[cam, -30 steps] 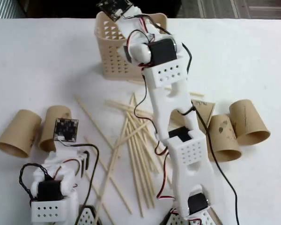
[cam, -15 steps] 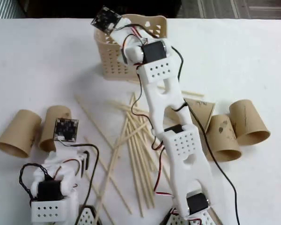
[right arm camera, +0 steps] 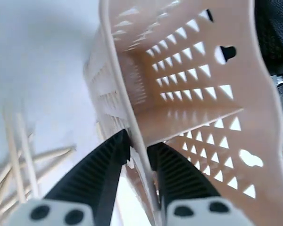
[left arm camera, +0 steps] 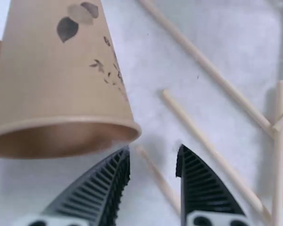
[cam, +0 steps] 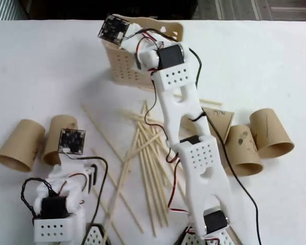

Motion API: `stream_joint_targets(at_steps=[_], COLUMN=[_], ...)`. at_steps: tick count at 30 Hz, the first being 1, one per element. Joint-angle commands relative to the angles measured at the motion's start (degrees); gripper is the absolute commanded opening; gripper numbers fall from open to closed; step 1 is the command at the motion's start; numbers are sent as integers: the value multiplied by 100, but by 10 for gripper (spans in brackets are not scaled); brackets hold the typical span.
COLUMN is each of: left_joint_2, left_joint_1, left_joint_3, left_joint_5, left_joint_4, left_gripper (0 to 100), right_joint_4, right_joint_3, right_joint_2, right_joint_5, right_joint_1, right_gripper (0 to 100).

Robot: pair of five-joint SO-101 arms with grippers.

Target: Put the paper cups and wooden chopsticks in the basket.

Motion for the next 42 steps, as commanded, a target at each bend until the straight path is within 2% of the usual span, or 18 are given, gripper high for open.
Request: stream_joint_targets(at_steps=[1,7,18,29,39,42], left_joint_2=[-31,-31,-31,-31,-31,-31], left_joint_1=[-40,-40,-40,-40,-40,-40], left_joint_3=[-26,-26,-26,-26,-26,-26], left_joint_5=[53,53,53,53,53,53], left_joint_4=[26,26,26,26,26,26], left_gripper=[173,173,173,173,173,173], right_joint_4=[391,875,910,910,901,901], right_joint_3=[-26,9,167,2470,3490,3807], right_joint_2=[-233,-312,-470,-1974,-2905,-3152], right_joint_5=[167,360,360,369,378,642], right_joint_1=[84,75,-22,-233,-242,-251], right_gripper=[19,19,19,19,19,19])
